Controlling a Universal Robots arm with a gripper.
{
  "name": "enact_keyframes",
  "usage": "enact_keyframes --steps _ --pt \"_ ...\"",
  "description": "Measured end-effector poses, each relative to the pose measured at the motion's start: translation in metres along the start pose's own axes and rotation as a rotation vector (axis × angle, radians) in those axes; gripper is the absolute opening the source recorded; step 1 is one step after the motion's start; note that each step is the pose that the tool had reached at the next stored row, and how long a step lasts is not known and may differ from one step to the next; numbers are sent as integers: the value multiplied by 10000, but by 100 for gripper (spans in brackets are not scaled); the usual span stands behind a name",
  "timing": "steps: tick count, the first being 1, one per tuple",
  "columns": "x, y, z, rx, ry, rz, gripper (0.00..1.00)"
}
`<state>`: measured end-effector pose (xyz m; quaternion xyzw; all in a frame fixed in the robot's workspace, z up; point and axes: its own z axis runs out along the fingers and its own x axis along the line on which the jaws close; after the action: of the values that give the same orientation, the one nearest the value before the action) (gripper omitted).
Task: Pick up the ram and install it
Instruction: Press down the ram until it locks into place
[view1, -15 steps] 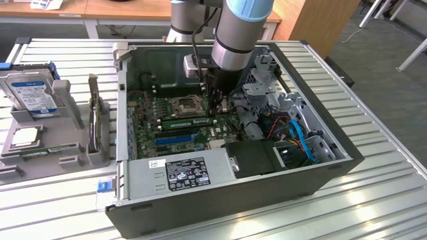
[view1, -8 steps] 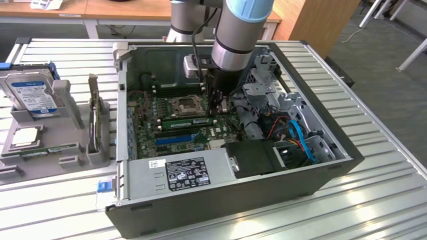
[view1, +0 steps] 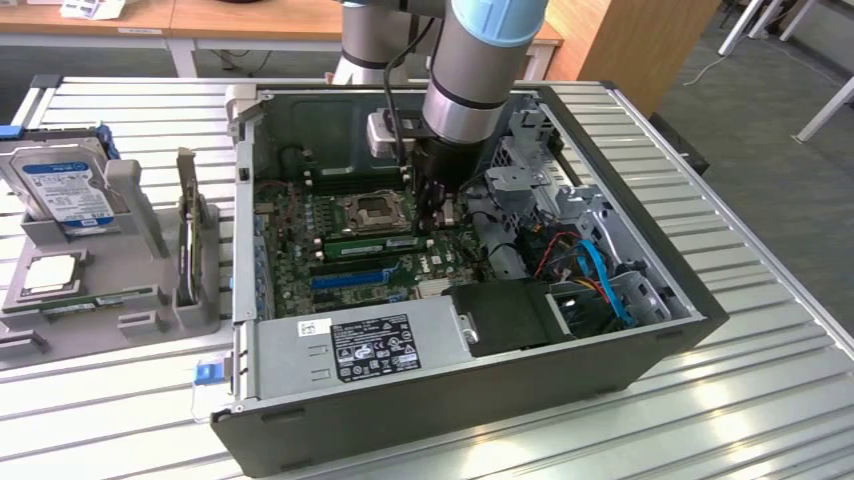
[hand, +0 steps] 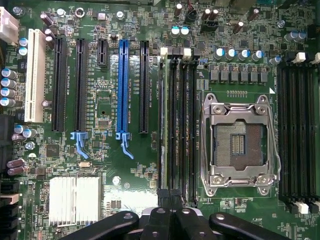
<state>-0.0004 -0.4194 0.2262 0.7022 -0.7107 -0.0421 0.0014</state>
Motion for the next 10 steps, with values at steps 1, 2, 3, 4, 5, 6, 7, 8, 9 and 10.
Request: enact_keyframes --steps 1,2,3,4,5,6,7,8,9,10 --pt "0 0 0 0 0 0 10" --pt "0 0 1 0 0 0 10" --pt "1 0 5 0 -4 0 10" --pt "2 0 8 0 -2 1 10" --pt "2 0 8 0 -1 1 10" --pt "2 0 8 0 -1 1 10" --pt "2 0 8 0 0 1 10" --pt "2 0 8 0 -1 1 10" --pt "2 0 8 0 -1 0 10" --pt "3 -1 10 0 -1 0 10"
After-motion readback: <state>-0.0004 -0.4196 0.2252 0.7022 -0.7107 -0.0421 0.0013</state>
